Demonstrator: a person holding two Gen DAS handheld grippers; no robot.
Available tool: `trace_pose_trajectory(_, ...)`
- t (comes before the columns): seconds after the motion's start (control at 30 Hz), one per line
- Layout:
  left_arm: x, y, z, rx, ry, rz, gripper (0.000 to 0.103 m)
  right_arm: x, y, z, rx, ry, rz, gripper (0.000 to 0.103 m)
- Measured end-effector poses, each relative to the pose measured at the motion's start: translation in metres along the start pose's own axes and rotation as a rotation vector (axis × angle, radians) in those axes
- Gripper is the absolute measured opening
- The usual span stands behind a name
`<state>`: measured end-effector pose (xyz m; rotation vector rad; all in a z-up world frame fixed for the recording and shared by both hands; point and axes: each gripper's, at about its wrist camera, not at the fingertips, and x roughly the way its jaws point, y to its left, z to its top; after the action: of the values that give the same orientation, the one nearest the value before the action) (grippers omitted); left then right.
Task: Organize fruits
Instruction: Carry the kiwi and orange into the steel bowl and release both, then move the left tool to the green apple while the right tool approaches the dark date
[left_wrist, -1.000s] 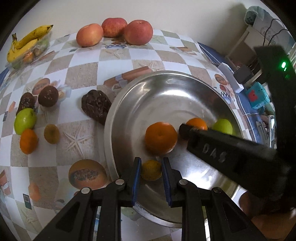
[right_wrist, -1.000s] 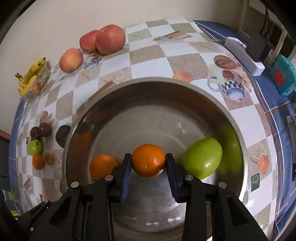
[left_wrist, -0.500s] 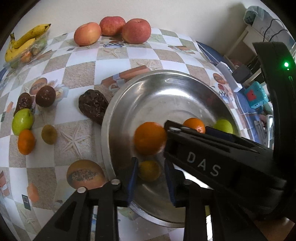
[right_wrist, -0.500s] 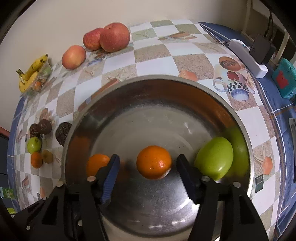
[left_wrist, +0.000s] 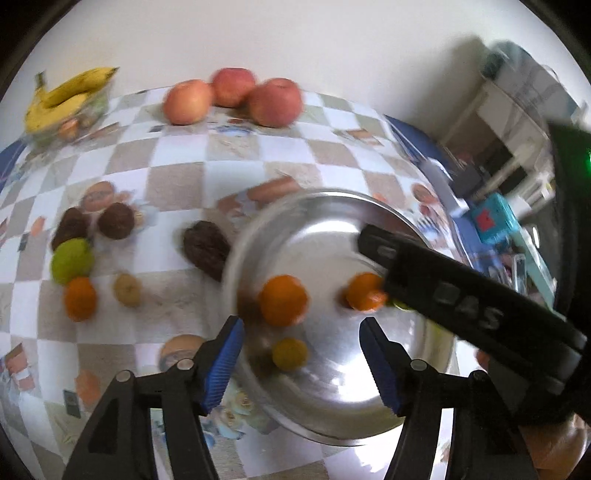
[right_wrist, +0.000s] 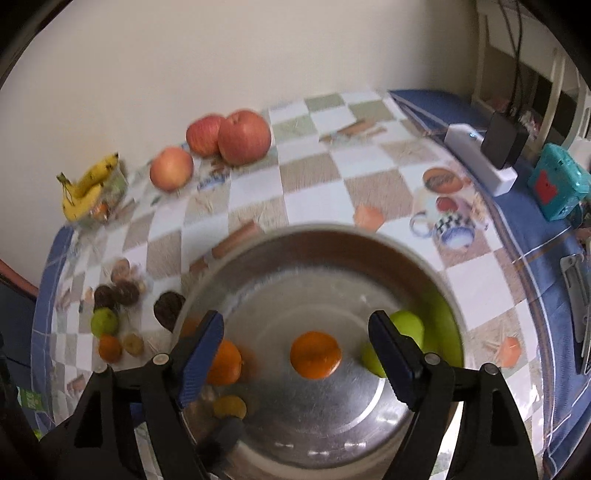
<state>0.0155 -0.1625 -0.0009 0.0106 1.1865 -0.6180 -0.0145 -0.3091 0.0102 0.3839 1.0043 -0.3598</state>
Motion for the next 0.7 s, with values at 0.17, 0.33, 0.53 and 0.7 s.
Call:
trace_pose_trajectory(0.17,-0.008,0.043,0.005,-0.152,-0.024,0.091,0.073,0.007,-0.001,0.002,0.012,0.010,-0.015,0.082)
trace_pose_trajectory(0.33,-0.019,0.080,0.010,-0.250,-0.050,0.167,0.080,0.017,0.005,-0.003,-0.026,0.044,-0.018,0.081)
trace_pose_trajectory(0.53,-0.034,0.113,0.012,-0.316,-0.098,0.250,0.091,0.018,0.023,-0.011,-0.094,0.046,-0.005,0.081)
trace_pose_trajectory(0.7,-0.046,0.140,0.011,-0.384,-0.133,0.305,0.103,0.022,0.037,-0.017,-0.131,0.057,0.009,0.081)
